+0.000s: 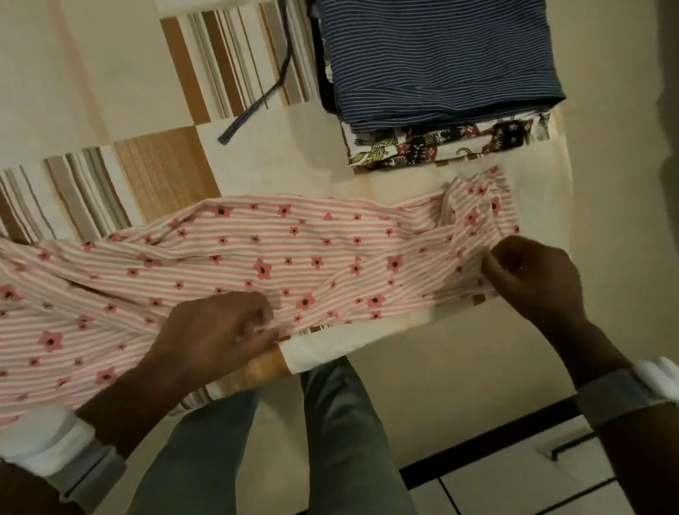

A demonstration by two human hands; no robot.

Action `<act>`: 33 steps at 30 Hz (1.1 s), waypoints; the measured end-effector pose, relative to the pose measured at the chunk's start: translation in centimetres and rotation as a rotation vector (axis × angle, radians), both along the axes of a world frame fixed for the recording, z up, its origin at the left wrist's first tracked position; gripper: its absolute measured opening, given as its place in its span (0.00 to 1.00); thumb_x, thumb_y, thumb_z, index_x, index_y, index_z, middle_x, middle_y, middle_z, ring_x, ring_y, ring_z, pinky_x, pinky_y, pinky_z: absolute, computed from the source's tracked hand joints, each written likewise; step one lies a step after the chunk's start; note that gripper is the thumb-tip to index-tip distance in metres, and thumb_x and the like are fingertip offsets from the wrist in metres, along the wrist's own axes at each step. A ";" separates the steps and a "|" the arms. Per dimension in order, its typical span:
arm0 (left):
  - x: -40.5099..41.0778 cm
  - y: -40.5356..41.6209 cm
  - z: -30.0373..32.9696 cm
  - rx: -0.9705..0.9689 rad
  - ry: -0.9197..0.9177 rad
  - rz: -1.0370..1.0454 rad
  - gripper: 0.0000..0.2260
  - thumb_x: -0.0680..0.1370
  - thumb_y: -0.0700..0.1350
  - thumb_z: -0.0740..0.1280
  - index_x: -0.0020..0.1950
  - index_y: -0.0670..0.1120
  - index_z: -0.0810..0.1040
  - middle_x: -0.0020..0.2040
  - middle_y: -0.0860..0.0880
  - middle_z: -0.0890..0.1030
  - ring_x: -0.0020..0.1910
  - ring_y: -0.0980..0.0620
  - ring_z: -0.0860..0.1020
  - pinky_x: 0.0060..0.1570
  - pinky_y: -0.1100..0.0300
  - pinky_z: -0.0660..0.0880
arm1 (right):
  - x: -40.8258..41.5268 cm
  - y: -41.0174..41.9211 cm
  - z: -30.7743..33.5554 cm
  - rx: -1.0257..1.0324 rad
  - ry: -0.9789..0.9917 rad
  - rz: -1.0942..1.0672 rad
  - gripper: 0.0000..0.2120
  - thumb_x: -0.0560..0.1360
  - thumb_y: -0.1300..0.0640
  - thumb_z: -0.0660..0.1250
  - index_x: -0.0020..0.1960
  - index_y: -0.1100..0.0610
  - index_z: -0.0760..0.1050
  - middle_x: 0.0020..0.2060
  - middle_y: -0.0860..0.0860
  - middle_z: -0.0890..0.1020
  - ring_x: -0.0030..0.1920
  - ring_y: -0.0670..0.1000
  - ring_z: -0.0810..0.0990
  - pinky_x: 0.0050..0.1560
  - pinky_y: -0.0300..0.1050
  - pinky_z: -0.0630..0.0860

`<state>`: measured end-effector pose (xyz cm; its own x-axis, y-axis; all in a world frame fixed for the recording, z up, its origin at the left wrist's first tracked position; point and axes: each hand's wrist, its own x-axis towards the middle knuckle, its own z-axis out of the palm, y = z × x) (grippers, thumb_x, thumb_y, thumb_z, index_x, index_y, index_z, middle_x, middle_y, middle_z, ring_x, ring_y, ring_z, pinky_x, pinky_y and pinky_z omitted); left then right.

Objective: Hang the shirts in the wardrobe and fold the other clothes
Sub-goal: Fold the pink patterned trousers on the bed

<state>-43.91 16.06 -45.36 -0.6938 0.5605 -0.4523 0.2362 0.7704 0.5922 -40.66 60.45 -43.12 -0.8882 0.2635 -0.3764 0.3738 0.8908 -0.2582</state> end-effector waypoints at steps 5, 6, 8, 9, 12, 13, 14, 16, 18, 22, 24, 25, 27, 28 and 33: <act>-4.5 6.1 0.9 0.138 0.120 0.054 0.09 0.83 0.54 0.64 0.55 0.53 0.81 0.46 0.55 0.81 0.43 0.55 0.77 0.36 0.64 0.65 | -4.7 -4.7 -0.9 -0.080 0.094 -0.468 0.21 0.79 0.35 0.65 0.41 0.52 0.76 0.34 0.46 0.80 0.34 0.45 0.78 0.36 0.39 0.69; -5.4 7.4 0.5 0.153 0.131 0.033 0.07 0.83 0.51 0.65 0.57 0.52 0.80 0.49 0.53 0.81 0.46 0.53 0.77 0.37 0.61 0.67 | -5.4 -5.7 -1.4 -0.082 0.032 -0.486 0.24 0.76 0.30 0.65 0.43 0.51 0.76 0.35 0.45 0.80 0.36 0.47 0.79 0.39 0.42 0.72; -7.0 10.7 -0.2 0.182 0.171 -0.046 0.07 0.82 0.48 0.66 0.59 0.52 0.79 0.53 0.51 0.80 0.52 0.49 0.76 0.44 0.53 0.71 | -5.8 -6.8 -2.7 -0.063 -0.098 -0.494 0.26 0.71 0.27 0.68 0.48 0.50 0.75 0.39 0.45 0.79 0.40 0.49 0.78 0.44 0.47 0.73; -7.6 12.2 -0.4 0.204 0.188 -0.083 0.07 0.82 0.47 0.67 0.60 0.51 0.79 0.54 0.50 0.79 0.54 0.48 0.75 0.48 0.50 0.72 | -5.6 -7.0 -3.2 -0.077 -0.099 -0.502 0.23 0.71 0.31 0.71 0.49 0.50 0.75 0.40 0.45 0.79 0.41 0.50 0.77 0.45 0.48 0.73; -9.1 16.4 -1.1 0.240 0.198 -0.174 0.10 0.81 0.49 0.67 0.63 0.53 0.78 0.58 0.50 0.78 0.57 0.47 0.74 0.54 0.49 0.71 | -3.5 -6.0 -3.7 -0.370 0.186 -0.690 0.12 0.75 0.48 0.74 0.43 0.55 0.79 0.35 0.51 0.82 0.36 0.53 0.80 0.42 0.51 0.78; -9.4 17.5 -1.4 0.227 0.194 -0.194 0.12 0.81 0.50 0.67 0.64 0.53 0.77 0.59 0.50 0.78 0.58 0.47 0.74 0.55 0.47 0.72 | -2.3 -5.6 -3.6 -0.517 0.291 -0.810 0.11 0.76 0.51 0.75 0.41 0.57 0.79 0.34 0.53 0.82 0.34 0.53 0.79 0.40 0.52 0.78; -9.7 18.3 -1.8 0.208 0.186 -0.209 0.13 0.81 0.52 0.67 0.65 0.53 0.76 0.60 0.50 0.77 0.59 0.46 0.74 0.56 0.46 0.72 | -0.9 -5.3 -3.4 -0.652 0.372 -0.943 0.11 0.76 0.55 0.75 0.40 0.58 0.78 0.33 0.53 0.81 0.33 0.53 0.78 0.39 0.51 0.76; -9.9 19.8 -2.7 0.162 0.161 -0.238 0.17 0.80 0.54 0.69 0.67 0.52 0.75 0.62 0.48 0.76 0.61 0.44 0.73 0.57 0.46 0.72 | 2.2 -4.2 -3.0 -0.905 0.442 -1.221 0.07 0.77 0.63 0.72 0.41 0.56 0.77 0.35 0.54 0.80 0.34 0.52 0.79 0.40 0.50 0.76; -9.9 20.0 -3.1 0.109 0.173 -0.230 0.19 0.79 0.56 0.70 0.68 0.52 0.76 0.62 0.47 0.75 0.61 0.43 0.72 0.57 0.48 0.69 | 4.3 -4.5 -3.0 -1.150 0.425 -1.405 0.06 0.73 0.65 0.68 0.48 0.57 0.78 0.44 0.58 0.82 0.41 0.55 0.83 0.45 0.53 0.81; -9.5 21.4 -3.3 0.027 0.250 -0.227 0.20 0.79 0.62 0.66 0.67 0.53 0.77 0.60 0.46 0.75 0.60 0.43 0.71 0.57 0.46 0.68 | 6.4 -4.7 -3.7 -1.230 0.393 -1.594 0.03 0.77 0.62 0.67 0.49 0.56 0.74 0.41 0.57 0.80 0.41 0.55 0.81 0.41 0.46 0.82; -9.3 22.3 -3.0 0.027 0.266 -0.230 0.22 0.79 0.63 0.62 0.67 0.53 0.77 0.59 0.46 0.74 0.59 0.42 0.71 0.57 0.45 0.68 | 6.0 -4.6 -3.9 -1.157 0.350 -1.582 0.06 0.80 0.59 0.67 0.56 0.57 0.75 0.41 0.54 0.82 0.41 0.54 0.81 0.41 0.47 0.81; -9.3 23.3 -3.0 0.034 0.259 -0.250 0.22 0.79 0.63 0.62 0.67 0.53 0.78 0.58 0.46 0.74 0.59 0.42 0.71 0.56 0.46 0.69 | 5.8 -4.4 -3.9 -1.127 0.331 -1.574 0.11 0.79 0.56 0.70 0.60 0.57 0.76 0.43 0.54 0.83 0.40 0.52 0.81 0.41 0.47 0.81; -9.4 24.9 -2.9 0.061 0.234 -0.277 0.22 0.79 0.62 0.63 0.69 0.53 0.77 0.57 0.47 0.74 0.59 0.43 0.72 0.57 0.45 0.69 | 5.1 -4.2 -3.6 -1.036 0.288 -1.499 0.19 0.76 0.52 0.75 0.63 0.57 0.76 0.46 0.53 0.84 0.38 0.50 0.82 0.38 0.45 0.80; -9.6 25.8 -3.0 0.070 0.225 -0.295 0.22 0.79 0.62 0.63 0.70 0.53 0.76 0.58 0.47 0.74 0.59 0.42 0.72 0.57 0.46 0.69 | 4.7 -4.2 -3.4 -0.984 0.289 -1.459 0.20 0.75 0.53 0.77 0.64 0.56 0.76 0.47 0.50 0.85 0.37 0.48 0.82 0.36 0.45 0.80; -10.1 30.3 -3.2 0.053 0.216 -0.353 0.23 0.78 0.62 0.67 0.71 0.55 0.73 0.60 0.46 0.76 0.61 0.42 0.74 0.60 0.45 0.71 | 4.4 -3.5 -3.6 -0.929 0.385 -1.317 0.18 0.73 0.62 0.78 0.61 0.56 0.78 0.50 0.48 0.86 0.45 0.44 0.86 0.37 0.39 0.79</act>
